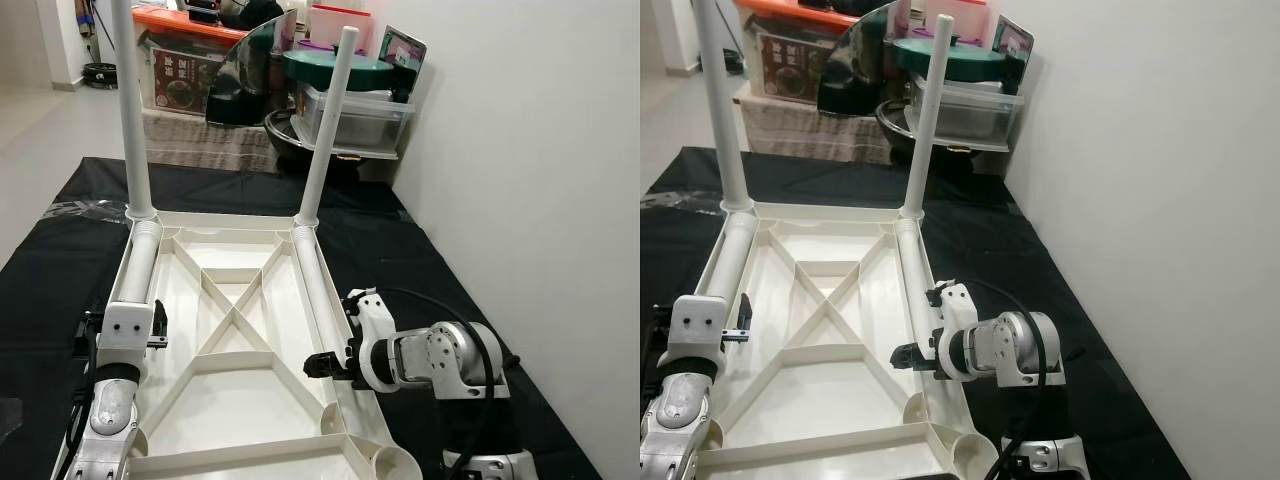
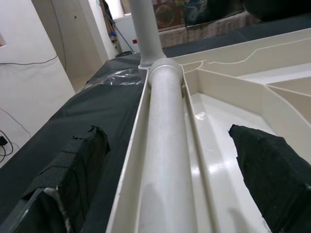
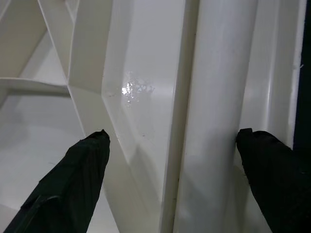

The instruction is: Building children table

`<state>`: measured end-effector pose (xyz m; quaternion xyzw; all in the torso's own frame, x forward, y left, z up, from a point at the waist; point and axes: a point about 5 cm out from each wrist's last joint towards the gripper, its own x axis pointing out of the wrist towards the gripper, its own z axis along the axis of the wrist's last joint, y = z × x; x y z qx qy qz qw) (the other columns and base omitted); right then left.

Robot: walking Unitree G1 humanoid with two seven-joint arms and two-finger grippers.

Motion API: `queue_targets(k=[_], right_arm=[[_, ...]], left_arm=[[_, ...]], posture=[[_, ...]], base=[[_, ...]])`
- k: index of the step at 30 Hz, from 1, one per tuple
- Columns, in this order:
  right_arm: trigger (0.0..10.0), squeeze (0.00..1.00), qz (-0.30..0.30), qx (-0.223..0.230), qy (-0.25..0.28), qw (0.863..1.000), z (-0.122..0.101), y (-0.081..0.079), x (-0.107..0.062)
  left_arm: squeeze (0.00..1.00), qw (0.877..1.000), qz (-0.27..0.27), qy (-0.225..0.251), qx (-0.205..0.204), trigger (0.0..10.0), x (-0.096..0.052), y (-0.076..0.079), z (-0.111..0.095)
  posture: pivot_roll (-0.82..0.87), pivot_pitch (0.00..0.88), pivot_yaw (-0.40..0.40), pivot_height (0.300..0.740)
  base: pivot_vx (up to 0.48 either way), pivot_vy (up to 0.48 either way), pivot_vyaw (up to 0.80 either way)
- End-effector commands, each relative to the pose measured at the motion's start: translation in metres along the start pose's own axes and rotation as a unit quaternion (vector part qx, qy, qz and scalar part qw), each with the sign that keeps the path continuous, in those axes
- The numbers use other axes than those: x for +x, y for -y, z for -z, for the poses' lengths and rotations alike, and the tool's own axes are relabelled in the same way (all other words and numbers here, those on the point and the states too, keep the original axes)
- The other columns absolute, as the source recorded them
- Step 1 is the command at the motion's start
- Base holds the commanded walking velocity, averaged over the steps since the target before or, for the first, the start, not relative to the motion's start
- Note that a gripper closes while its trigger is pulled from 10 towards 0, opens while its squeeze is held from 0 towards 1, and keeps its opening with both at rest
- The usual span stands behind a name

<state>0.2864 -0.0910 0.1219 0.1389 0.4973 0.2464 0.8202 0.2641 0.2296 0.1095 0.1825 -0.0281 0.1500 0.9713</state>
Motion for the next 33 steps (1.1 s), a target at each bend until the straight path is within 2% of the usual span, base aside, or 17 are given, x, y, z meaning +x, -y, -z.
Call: queue_targets(k=[1,5,10,13,15,16,17,18,19,20,23,29,32,33], right_arm=[[10.0,0.00,-0.043,0.055,-0.065,0.995,0.025,0.003,0.021],[10.0,0.00,-0.067,0.072,-0.061,0.993,0.030,0.007,0.030],[10.0,0.00,-0.093,0.047,-0.061,0.993,0.032,0.002,0.032],[10.0,0.00,-0.045,-0.029,-0.062,0.997,0.033,0.008,0.037],[10.0,0.00,-0.045,-0.029,-0.062,0.997,0.033,0.008,0.037],[10.0,0.00,-0.033,-0.050,-0.060,0.996,0.032,0.010,0.038],[10.0,0.00,-0.033,-0.050,-0.060,0.996,0.032,0.010,0.038],[10.0,0.00,-0.010,-0.092,-0.053,0.994,0.030,0.012,0.038],[10.0,0.00,0.026,-0.154,-0.047,0.987,0.027,0.015,0.037],[10.0,0.00,0.026,-0.154,-0.047,0.987,0.027,0.015,0.037],[10.0,0.00,0.047,-0.196,-0.055,0.978,0.028,0.014,0.036],[10.0,0.00,0.067,-0.192,-0.073,0.976,0.033,0.021,0.038],[10.0,0.00,0.085,-0.157,-0.070,0.981,0.031,0.029,0.041],[10.0,0.00,0.072,-0.131,-0.076,0.986,0.032,0.028,0.042]], left_arm=[[0.00,0.999,0.023,-0.031,0.007,10.0,-0.006,0.010,0.012],[0.00,0.999,0.021,-0.032,0.011,10.0,-0.007,0.006,0.012],[0.00,0.999,0.020,-0.031,0.016,10.0,-0.006,0.002,0.012],[0.00,0.999,0.022,-0.028,0.019,10.0,-0.005,0.000,0.010],[0.00,0.999,0.022,-0.028,0.019,10.0,-0.005,0.000,0.010],[0.00,0.999,0.022,-0.028,0.020,10.0,-0.005,0.000,0.010],[0.00,0.999,0.022,-0.028,0.020,10.0,-0.005,0.000,0.010],[0.00,0.999,0.023,-0.028,0.020,10.0,-0.004,0.000,0.010],[0.00,0.999,0.023,-0.028,0.021,10.0,-0.005,0.000,0.010],[0.00,0.999,0.023,-0.028,0.021,10.0,-0.005,0.000,0.010],[0.00,0.999,0.024,-0.028,0.022,10.0,-0.006,0.000,0.010],[0.00,0.999,0.025,-0.029,0.021,10.0,-0.007,0.001,0.010],[0.00,0.999,0.024,-0.031,0.020,10.0,-0.007,0.001,0.011],[0.00,0.999,0.024,-0.031,0.020,10.0,-0.007,0.001,0.011]], posture=[[0.00,0.000,-0.176,0.740],[0.01,0.000,-0.171,0.740],[0.03,0.000,-0.155,0.740],[0.03,0.000,-0.145,0.740],[0.03,0.000,-0.145,0.740],[0.03,0.000,-0.145,0.740],[0.03,0.000,-0.145,0.740],[0.04,0.000,-0.143,0.740],[0.04,0.000,-0.143,0.740],[0.04,0.000,-0.143,0.740],[0.03,0.000,-0.145,0.740],[0.03,0.000,-0.154,0.740],[0.03,0.000,-0.157,0.740],[0.04,0.000,-0.159,0.740]], base=[[0.000,0.000,0.00],[0.000,0.000,0.00],[0.000,0.000,0.00],[0.000,0.000,0.00],[0.000,0.000,0.00],[0.000,0.000,0.00],[0.000,0.000,0.00],[0.000,0.000,0.00],[0.000,0.000,0.00],[0.000,0.000,0.00],[0.000,0.000,0.00],[0.000,0.000,0.00],[0.000,0.000,0.00],[0.000,0.000,0.00]])
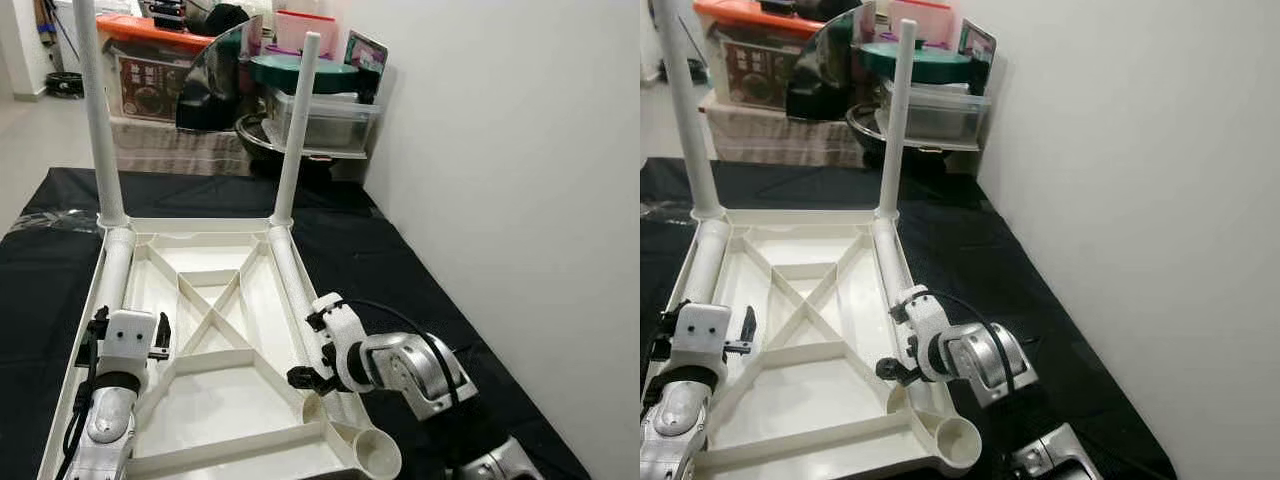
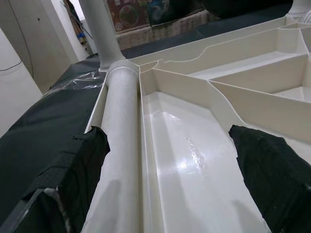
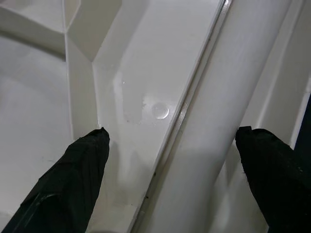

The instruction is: Building children table

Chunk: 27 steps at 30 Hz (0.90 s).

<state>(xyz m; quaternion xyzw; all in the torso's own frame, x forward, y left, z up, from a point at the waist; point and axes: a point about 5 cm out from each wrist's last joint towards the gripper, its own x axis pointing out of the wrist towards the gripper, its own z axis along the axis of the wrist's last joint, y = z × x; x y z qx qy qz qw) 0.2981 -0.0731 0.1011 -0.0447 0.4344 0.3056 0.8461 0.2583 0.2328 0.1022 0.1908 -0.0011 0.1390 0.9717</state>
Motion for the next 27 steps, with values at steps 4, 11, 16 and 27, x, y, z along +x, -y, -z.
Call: queue_targets(k=[4,11,16,27], right_arm=[[10.0,0.00,-0.045,0.140,-0.117,0.982,0.048,0.005,0.020],[10.0,0.00,-0.093,0.186,-0.128,0.970,0.056,-0.005,0.030],[10.0,0.00,-0.040,0.107,-0.118,0.986,0.053,0.001,0.033],[10.0,0.00,0.104,0.010,-0.068,0.992,0.029,0.023,0.028]], left_arm=[[0.00,1.000,0.007,-0.009,0.008,10.0,-0.001,0.002,0.004],[0.00,1.000,0.006,-0.008,0.009,10.0,0.000,0.001,0.003],[0.00,1.000,0.006,-0.008,0.010,10.0,-0.001,0.001,0.003],[0.00,1.000,0.009,-0.005,0.011,10.0,-0.001,0.002,0.002]], posture=[[0.04,0.000,-0.160,0.740],[0.05,0.000,-0.164,0.740],[0.05,0.000,-0.162,0.740],[0.05,0.000,-0.160,0.740]], base=[[0.000,0.000,0.00],[0.000,0.000,0.00],[0.000,0.000,0.00],[0.000,0.000,0.00]])
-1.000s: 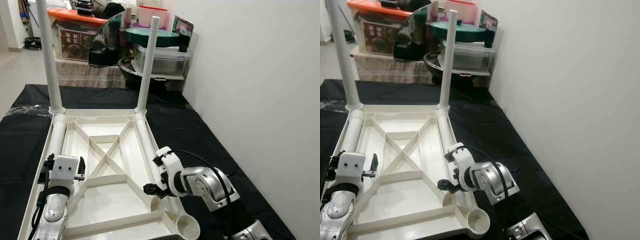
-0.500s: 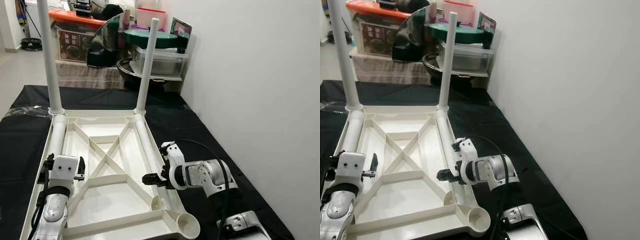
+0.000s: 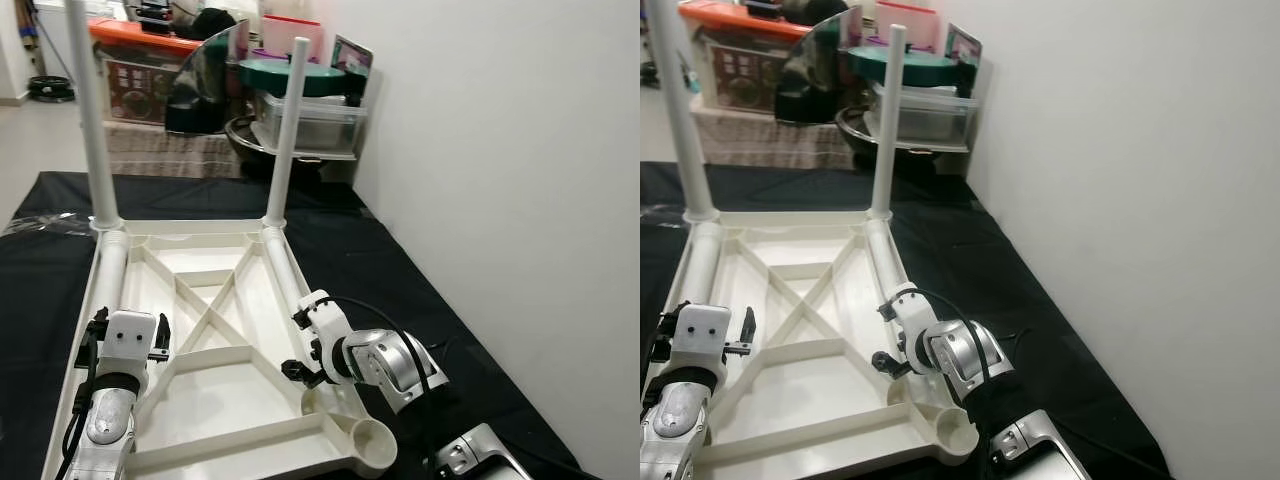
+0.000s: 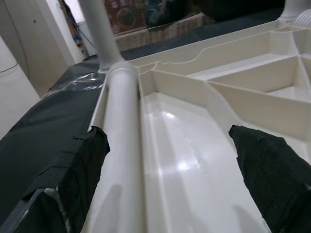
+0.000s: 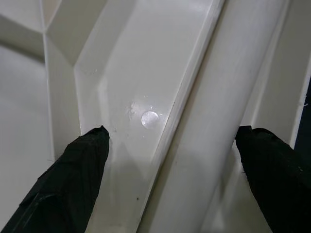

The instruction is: Building children table

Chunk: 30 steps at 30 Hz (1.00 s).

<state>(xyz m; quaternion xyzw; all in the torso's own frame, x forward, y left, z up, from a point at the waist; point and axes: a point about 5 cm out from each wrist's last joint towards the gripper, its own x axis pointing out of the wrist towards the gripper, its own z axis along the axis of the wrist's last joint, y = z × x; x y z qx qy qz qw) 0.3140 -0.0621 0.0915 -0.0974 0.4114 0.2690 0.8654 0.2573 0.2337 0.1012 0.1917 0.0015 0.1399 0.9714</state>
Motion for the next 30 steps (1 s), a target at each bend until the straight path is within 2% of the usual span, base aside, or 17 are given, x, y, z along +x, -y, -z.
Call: queue_targets(k=[1,3,6,11,18,20,21,23,24,27,30], right_arm=[[10.0,0.00,0.051,0.046,-0.081,0.994,0.040,0.020,0.010],[10.0,0.00,0.025,0.095,-0.105,0.990,0.048,0.015,0.013],[10.0,0.00,0.014,0.107,-0.112,0.988,0.052,0.012,0.015],[10.0,0.00,-0.031,0.159,-0.142,0.976,0.063,0.000,0.022],[10.0,0.00,-0.076,0.202,-0.145,0.966,0.058,-0.012,0.026],[10.0,0.00,-0.107,0.227,-0.141,0.958,0.053,-0.019,0.027],[8.0,0.00,-0.123,0.250,-0.132,0.951,0.050,-0.021,0.027],[8.0,0.00,-0.138,0.279,-0.120,0.943,0.046,-0.022,0.028],[9.8,0.00,-0.152,0.283,-0.114,0.940,0.044,-0.024,0.028],[9.8,0.00,-0.168,0.287,-0.107,0.937,0.041,-0.026,0.027],[10.0,0.00,-0.220,0.300,-0.089,0.924,0.035,-0.033,0.026]], left_arm=[[0.00,1.000,0.010,-0.003,0.010,10.0,-0.001,0.004,0.000],[0.00,1.000,0.010,-0.003,0.009,10.0,-0.001,0.004,0.000],[0.00,1.000,0.010,-0.003,0.009,10.0,0.000,0.003,0.000],[0.00,1.000,0.008,-0.004,0.010,10.0,-0.001,0.002,0.001],[0.00,1.000,0.008,-0.006,0.010,10.0,-0.002,0.002,0.001],[0.00,1.000,0.008,-0.006,0.011,10.0,-0.002,0.002,0.001],[0.00,1.000,0.008,-0.006,0.011,10.0,-0.002,0.002,0.001],[0.00,1.000,0.008,-0.006,0.012,10.0,-0.002,0.002,0.001],[0.00,1.000,0.008,-0.006,0.012,10.0,-0.002,0.002,0.001],[0.00,1.000,0.008,-0.006,0.012,10.0,-0.002,0.001,0.001],[0.00,1.000,0.008,-0.008,0.013,10.0,-0.003,0.000,0.002]], posture=[[0.05,0.000,-0.160,0.740],[0.05,0.000,-0.160,0.740],[0.05,0.000,-0.161,0.740],[0.05,0.000,-0.164,0.740],[0.06,0.000,-0.165,0.740],[0.06,0.000,-0.165,0.740],[0.06,0.000,-0.164,0.740],[0.06,0.000,-0.164,0.740],[0.06,0.000,-0.164,0.740],[0.06,0.000,-0.164,0.740],[0.06,0.000,-0.162,0.740]], base=[[0.000,0.000,0.00],[0.000,0.000,0.00],[0.000,0.000,0.00],[0.000,0.000,0.00],[0.000,0.000,0.00],[0.000,0.000,0.00],[0.000,0.000,0.00],[0.000,0.000,0.00],[0.000,0.000,0.00],[0.000,0.000,0.00],[0.000,0.000,0.00]])
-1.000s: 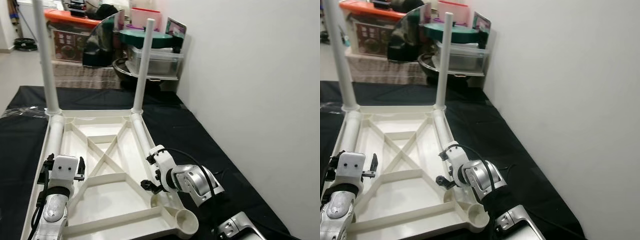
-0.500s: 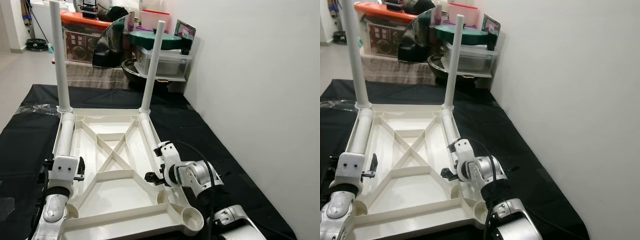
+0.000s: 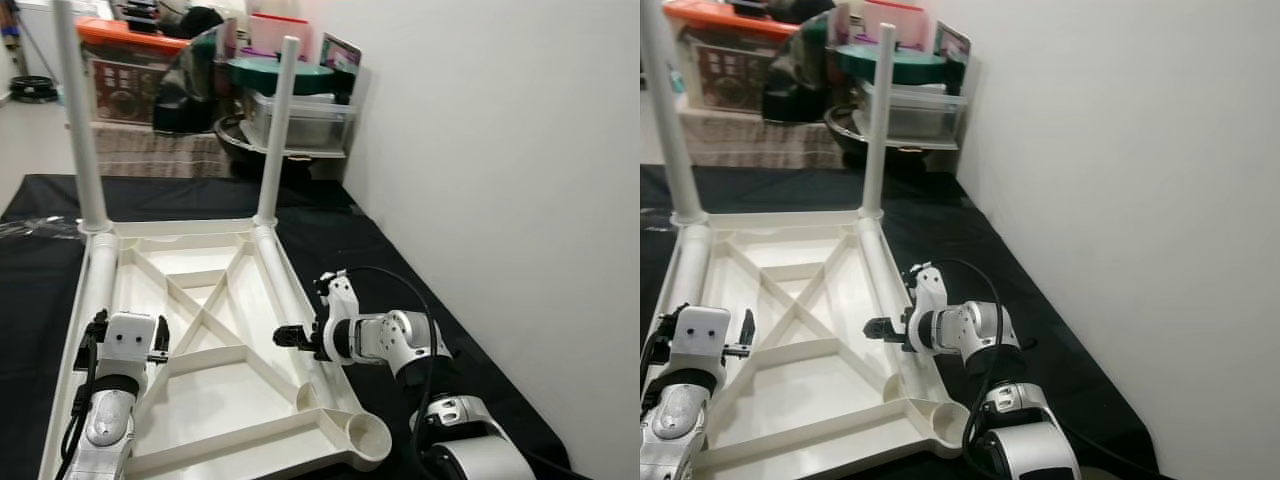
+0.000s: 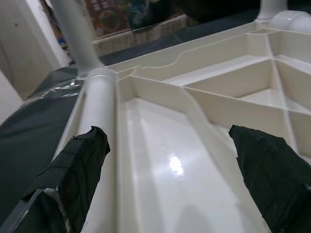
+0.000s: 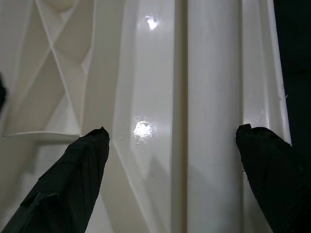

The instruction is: Building children table

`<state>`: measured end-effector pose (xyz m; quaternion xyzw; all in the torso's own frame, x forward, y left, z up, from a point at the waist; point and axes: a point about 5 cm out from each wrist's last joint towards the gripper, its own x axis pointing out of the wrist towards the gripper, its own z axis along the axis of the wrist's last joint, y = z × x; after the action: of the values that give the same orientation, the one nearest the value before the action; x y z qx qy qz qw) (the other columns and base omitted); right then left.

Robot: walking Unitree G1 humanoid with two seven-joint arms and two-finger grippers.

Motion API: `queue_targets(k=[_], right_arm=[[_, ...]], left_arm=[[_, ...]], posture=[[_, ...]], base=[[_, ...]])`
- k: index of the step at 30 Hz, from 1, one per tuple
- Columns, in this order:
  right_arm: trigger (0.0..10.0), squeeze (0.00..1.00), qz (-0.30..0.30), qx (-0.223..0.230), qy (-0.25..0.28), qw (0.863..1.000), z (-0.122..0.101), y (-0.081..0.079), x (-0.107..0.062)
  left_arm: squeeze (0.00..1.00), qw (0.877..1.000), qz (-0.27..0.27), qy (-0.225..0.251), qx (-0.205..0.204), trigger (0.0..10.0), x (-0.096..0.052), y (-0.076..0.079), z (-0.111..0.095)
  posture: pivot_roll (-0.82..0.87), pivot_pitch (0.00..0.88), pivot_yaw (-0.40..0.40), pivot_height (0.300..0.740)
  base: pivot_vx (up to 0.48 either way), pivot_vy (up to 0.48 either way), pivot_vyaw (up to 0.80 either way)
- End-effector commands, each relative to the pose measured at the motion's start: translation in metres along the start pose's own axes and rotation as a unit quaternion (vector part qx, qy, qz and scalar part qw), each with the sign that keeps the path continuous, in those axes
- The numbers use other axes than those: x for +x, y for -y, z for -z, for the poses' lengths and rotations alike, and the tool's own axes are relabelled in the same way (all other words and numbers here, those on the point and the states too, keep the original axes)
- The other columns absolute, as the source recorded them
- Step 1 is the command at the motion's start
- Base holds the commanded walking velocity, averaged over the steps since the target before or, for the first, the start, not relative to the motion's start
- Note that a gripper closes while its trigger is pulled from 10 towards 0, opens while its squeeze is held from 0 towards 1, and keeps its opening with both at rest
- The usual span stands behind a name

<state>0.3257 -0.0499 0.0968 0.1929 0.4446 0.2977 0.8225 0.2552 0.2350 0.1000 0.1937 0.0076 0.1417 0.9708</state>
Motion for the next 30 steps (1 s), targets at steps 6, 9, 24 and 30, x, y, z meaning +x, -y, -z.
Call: queue_targets(k=[6,9,24,30], right_arm=[[10.0,0.00,-0.053,0.084,-0.115,0.988,0.059,0.005,0.020],[10.0,0.00,-0.020,0.026,-0.120,0.992,0.060,0.012,0.021],[10.0,0.00,0.090,-0.040,-0.176,0.980,0.067,0.033,-0.038],[10.0,0.00,0.094,-0.025,-0.185,0.978,0.072,0.038,-0.054]], left_arm=[[0.00,1.000,0.009,-0.002,0.011,10.0,-0.001,0.001,0.000],[0.00,1.000,0.009,-0.001,0.013,10.0,-0.001,0.001,0.000],[0.00,1.000,0.010,-0.006,0.009,10.0,-0.005,0.007,0.002],[0.00,1.000,0.014,-0.008,0.008,10.0,-0.005,0.010,0.003]], posture=[[0.07,0.000,-0.157,0.740],[0.07,0.000,-0.155,0.740],[-0.01,0.000,-0.183,0.740],[-0.03,0.000,-0.181,0.740]], base=[[0.000,0.000,0.00],[0.000,0.000,0.00],[0.000,0.000,0.00],[0.000,0.000,0.00]])
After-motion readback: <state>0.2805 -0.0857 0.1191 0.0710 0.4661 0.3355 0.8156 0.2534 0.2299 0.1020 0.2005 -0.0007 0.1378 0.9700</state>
